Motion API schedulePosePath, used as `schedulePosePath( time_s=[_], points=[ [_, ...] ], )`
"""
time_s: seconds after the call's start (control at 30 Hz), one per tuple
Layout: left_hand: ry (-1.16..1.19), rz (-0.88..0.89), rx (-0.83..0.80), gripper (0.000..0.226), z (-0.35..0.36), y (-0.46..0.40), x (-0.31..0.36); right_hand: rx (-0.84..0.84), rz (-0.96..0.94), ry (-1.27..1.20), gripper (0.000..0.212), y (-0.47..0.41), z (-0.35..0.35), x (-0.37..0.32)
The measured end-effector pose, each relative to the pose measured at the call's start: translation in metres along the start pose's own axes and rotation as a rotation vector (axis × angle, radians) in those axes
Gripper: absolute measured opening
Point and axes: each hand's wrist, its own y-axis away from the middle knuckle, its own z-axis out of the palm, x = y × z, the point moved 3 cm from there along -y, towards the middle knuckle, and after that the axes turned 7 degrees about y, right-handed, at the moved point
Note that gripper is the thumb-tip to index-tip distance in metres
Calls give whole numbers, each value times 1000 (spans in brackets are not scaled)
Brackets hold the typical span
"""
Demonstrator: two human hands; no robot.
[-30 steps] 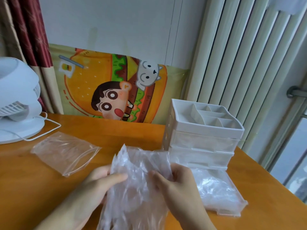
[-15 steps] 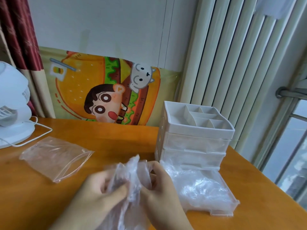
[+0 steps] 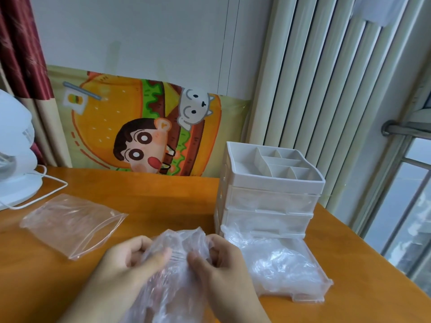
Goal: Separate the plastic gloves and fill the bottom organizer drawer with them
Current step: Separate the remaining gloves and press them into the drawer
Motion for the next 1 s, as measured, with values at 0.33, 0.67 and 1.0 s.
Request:
schedulePosePath(
  time_s=[0.33, 0.67, 1.0],
  points=[
    [53, -98, 75, 27, -16, -6, -4, 10, -2, 34, 11, 0, -4, 2],
    [122, -66, 210, 12, -33, -12, 4, -55, 73, -316, 28, -1, -5, -1],
    [136, -49, -35, 88, -5, -4, 8, 3, 117, -251, 39, -4, -1, -3]
  ],
)
